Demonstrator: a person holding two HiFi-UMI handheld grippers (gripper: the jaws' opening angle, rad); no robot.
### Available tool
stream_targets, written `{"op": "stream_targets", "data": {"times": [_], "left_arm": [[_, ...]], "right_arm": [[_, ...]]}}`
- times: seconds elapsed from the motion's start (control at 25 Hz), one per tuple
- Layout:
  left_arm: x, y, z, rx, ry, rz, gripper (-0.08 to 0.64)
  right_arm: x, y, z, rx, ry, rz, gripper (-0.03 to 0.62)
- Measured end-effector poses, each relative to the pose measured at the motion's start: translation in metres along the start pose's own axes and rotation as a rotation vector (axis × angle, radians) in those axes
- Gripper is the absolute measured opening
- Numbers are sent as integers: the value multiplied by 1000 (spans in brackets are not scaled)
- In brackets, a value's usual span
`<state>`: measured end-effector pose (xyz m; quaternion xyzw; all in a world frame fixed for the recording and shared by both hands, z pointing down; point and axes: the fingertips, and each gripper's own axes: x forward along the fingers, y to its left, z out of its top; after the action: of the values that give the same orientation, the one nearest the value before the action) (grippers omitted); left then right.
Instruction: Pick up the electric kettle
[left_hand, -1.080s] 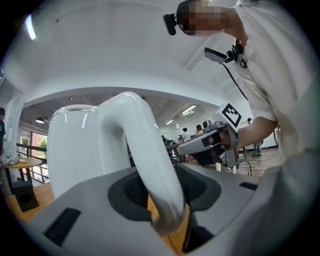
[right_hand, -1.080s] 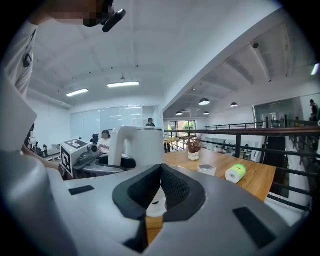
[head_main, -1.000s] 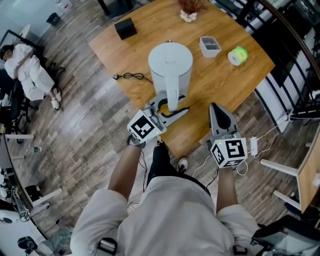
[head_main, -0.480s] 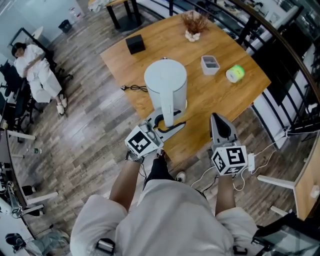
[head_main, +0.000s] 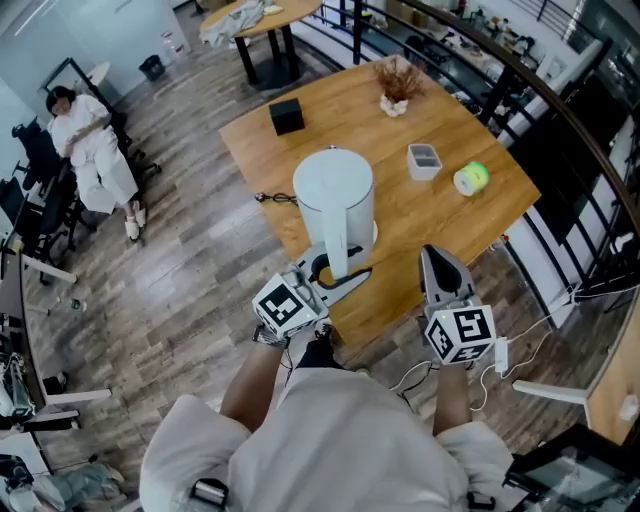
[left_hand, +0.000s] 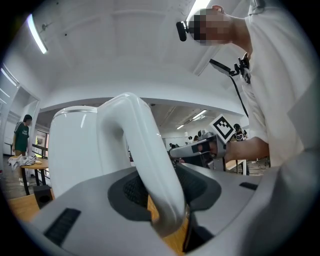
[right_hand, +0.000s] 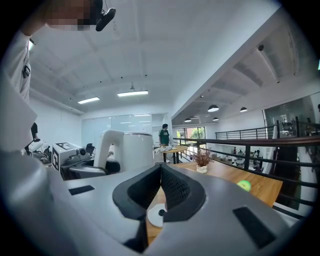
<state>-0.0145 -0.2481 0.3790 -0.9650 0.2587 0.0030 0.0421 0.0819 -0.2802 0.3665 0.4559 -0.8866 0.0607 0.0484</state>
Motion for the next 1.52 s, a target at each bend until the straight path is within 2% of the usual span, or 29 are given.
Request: {"op": "stream_targets", "data": {"times": [0.32,1.0,1.24,1.52], "left_arm": [[-7,-6,31,40,-35,24,153],[-18,-11,68,99,-75,55,155],[-19,-9,68,95,-63,62,155],[-16,-11,66,91,-59,59,155]], "right_arm": [[-1,8,21,-30,-32,40,8],[1,29,51,-61,-95,151,8],[0,27,56,-56,-121,125,8],[2,20,49,-75,-82,95,8]]}}
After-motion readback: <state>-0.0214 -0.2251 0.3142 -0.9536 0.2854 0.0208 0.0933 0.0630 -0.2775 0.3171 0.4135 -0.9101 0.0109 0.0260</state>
